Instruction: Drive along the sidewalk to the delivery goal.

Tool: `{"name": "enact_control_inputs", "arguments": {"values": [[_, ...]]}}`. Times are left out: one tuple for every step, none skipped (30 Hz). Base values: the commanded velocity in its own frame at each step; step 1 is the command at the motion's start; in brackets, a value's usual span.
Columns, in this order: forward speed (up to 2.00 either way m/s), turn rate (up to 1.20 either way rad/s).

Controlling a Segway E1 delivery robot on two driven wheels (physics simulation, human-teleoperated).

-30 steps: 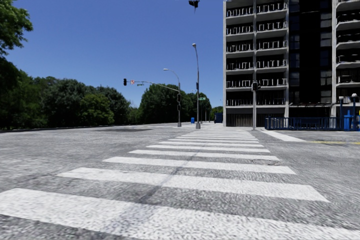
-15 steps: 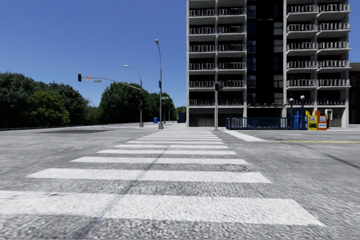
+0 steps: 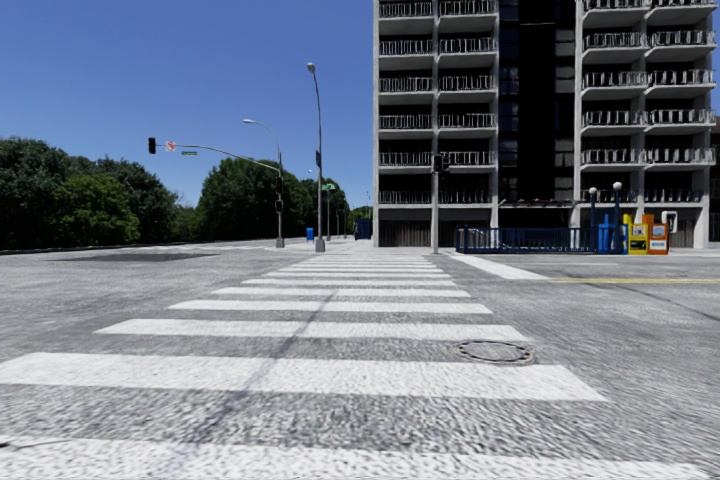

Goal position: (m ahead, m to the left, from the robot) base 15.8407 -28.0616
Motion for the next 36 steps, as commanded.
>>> {"name": "enact_control_inputs", "arguments": {"values": [[1.25, 0.00], [1.25, 0.00], [1.25, 0.00], [1.25, 0.00], [1.25, 0.00], [1.25, 0.00], [1.25, 0.00], [1.25, 0.00], [1.25, 0.00], [1.25, 0.00], [1.25, 0.00], [1.25, 0.00], [1.25, 0.00], [1.25, 0.00], [1.25, 0.00], [2.00, 0.00], [2.00, 0.00], [2.00, 0.00], [2.00, 0.00], [2.00, 0.00], [2.00, 0.00], [2.00, 0.00], [2.00, 0.00], [2.00, 0.00], [2.00, 0.00], [2.00, 0.00], [2.00, 0.00], [2.00, 0.00], [2.00, 0.00], [2.00, 0.00], [2.00, -0.09], [2.00, -0.09], [2.00, -0.24], [2.00, -0.30], [2.00, -0.31], [2.00, -0.32]]}}
